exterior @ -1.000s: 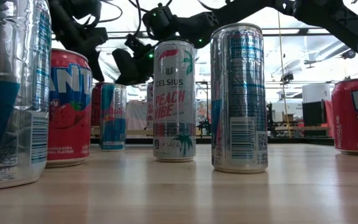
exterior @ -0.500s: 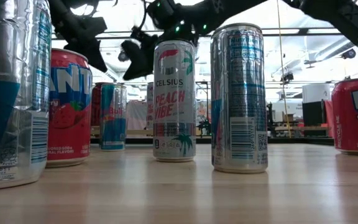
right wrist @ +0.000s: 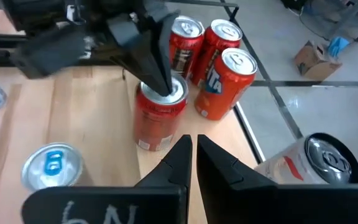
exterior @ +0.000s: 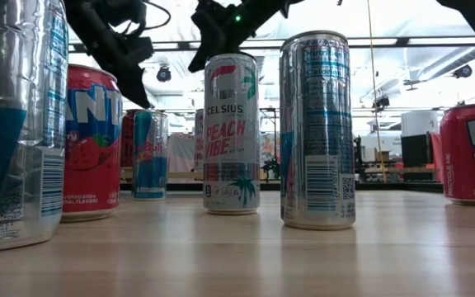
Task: Place canned beverage on shelf
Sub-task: Put the red and black soda can on the shelf aligned with the other red and black soda can
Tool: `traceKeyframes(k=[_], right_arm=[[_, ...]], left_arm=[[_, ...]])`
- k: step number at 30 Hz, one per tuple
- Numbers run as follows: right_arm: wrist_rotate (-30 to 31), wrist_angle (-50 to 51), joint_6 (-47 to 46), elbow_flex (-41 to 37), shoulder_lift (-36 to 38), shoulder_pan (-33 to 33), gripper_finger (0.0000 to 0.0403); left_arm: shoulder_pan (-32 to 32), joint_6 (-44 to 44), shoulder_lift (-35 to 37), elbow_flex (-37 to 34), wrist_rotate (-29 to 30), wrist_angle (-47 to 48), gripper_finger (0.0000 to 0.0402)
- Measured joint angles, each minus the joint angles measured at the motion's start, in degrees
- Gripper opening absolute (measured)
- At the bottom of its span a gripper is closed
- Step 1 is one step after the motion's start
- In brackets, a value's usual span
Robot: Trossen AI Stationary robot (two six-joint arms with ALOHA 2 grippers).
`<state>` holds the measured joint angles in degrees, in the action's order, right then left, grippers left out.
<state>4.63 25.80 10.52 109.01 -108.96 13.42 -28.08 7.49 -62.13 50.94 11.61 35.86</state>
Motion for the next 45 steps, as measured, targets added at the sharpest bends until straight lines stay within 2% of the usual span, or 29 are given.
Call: traceKeyframes(k=[6, 24, 32, 45], right_arm=[[-0.07, 0.13, -0.42, -0.02, 0.31, -1.25, 0.0013], [0.02, 0.55, -1.96, -0.07, 0.19, -2.49, 0.0013], [-0.01, 0.57, -2.15, -0.09, 0.16, -3.05, 0.0013], [-0.02, 0.59, -3.17, -0.09, 0.14, -3.05, 0.0013]], left_arm=[[0.0, 3.28, -1.34, 0.04, 4.56, 0.4, 0.0], [0.04, 8.3, -0.46, 0.14, 8.04, 4.99, 0.0], [0.04, 9.76, 1.13, 0.04, 12.22, 10.14, 0.0], [0.02, 10.23, 3.14, -0.11, 11.88, 12.21, 0.0]])
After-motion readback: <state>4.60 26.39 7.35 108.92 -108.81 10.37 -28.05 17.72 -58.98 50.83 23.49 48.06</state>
